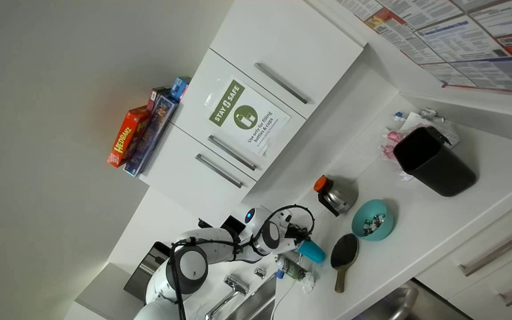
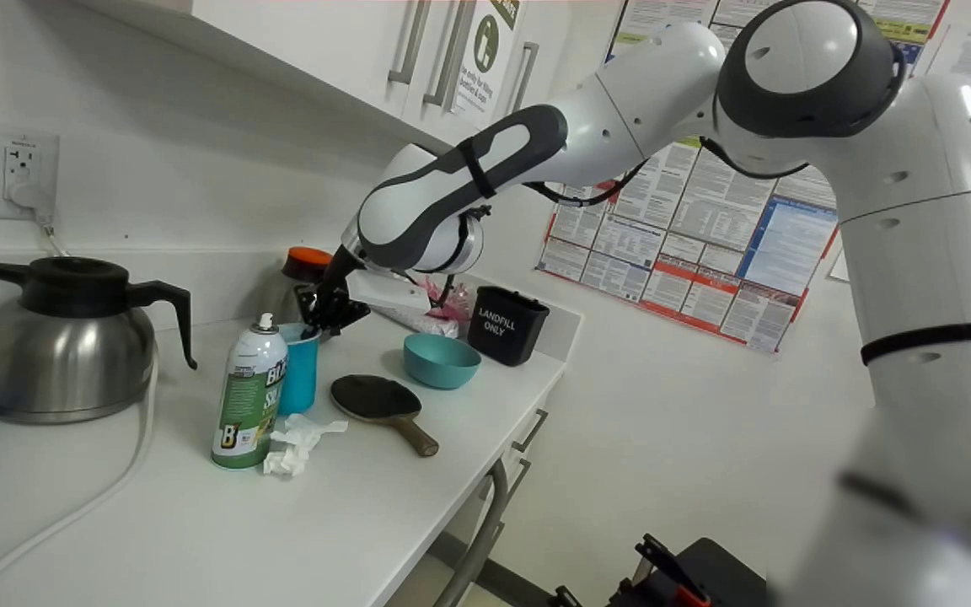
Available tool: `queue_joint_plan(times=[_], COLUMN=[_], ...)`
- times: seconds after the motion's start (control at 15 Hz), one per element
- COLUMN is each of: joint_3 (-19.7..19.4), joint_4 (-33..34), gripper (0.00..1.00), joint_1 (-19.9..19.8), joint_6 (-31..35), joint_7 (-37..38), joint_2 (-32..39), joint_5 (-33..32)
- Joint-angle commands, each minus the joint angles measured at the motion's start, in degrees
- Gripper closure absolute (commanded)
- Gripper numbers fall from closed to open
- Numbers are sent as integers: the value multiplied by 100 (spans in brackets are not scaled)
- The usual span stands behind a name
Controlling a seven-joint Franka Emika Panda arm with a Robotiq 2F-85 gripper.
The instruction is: Move the blue cup closer to the landfill bin
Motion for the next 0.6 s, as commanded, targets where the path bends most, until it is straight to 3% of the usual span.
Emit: queue_joint_plan(times=[0.0,0.2,0.53], joint_3=[-298,-624,-1329], joint_4=[-553,-1066,-2037], gripper=[99,99,99], joint_1=[216,388,591], joint_6=[-50,-60,-360], joint_7=[94,347,1694], joint_2=[-712,-1306,-2409], joint_5=[-123,-416,-1649])
